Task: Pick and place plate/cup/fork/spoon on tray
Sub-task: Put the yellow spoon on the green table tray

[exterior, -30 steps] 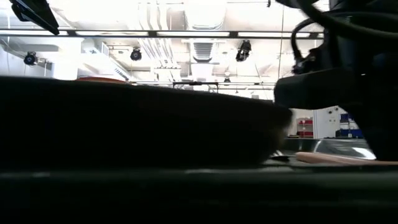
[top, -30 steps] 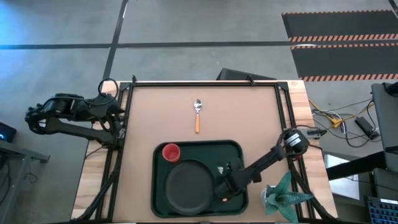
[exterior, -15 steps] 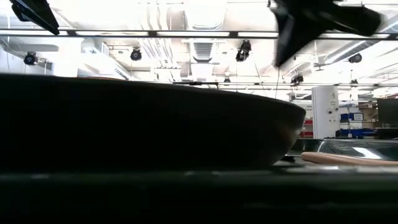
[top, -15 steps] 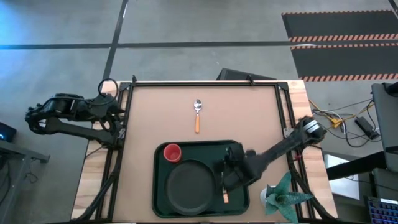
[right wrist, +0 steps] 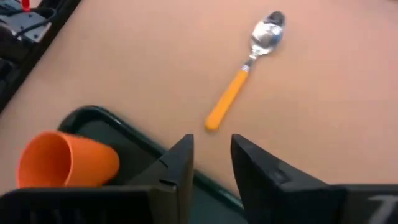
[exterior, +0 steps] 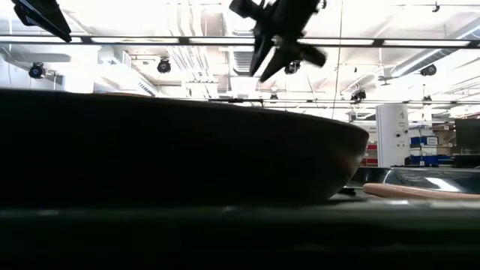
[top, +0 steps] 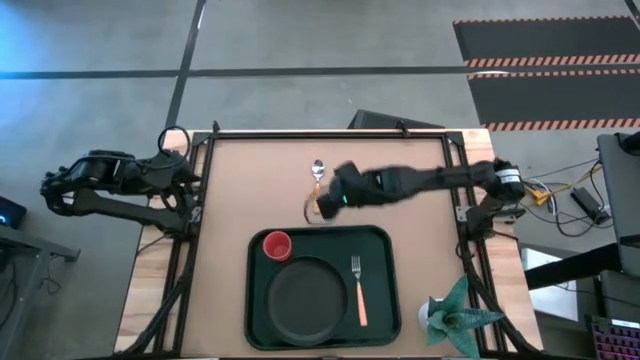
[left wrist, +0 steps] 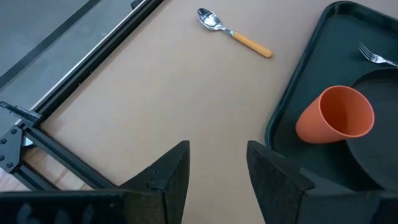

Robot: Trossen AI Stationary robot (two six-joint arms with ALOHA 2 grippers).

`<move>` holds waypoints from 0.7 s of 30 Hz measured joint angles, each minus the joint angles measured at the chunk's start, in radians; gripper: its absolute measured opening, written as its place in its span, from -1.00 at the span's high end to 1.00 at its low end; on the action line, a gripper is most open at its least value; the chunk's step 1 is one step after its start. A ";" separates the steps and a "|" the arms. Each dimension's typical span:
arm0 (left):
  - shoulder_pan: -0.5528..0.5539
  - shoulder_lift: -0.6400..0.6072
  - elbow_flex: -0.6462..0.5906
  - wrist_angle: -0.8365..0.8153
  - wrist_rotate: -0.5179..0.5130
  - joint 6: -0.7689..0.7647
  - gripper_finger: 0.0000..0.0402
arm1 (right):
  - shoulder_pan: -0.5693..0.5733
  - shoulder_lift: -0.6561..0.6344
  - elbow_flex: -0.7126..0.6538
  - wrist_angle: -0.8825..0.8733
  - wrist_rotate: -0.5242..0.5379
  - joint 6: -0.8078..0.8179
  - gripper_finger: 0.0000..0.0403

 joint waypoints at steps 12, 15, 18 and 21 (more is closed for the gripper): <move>0.000 -0.005 0.000 -0.002 -0.001 0.000 0.29 | -0.211 0.164 0.004 0.141 -0.322 -0.116 0.37; 0.000 -0.006 0.000 -0.002 -0.001 0.001 0.29 | -0.218 0.231 0.030 0.145 -0.375 -0.141 0.35; 0.000 -0.006 0.000 -0.002 -0.001 0.001 0.29 | -0.228 0.298 0.073 0.146 -0.414 -0.170 0.33; 0.000 -0.006 0.000 -0.003 -0.001 0.001 0.29 | -0.243 0.364 0.135 0.136 -0.439 -0.196 0.31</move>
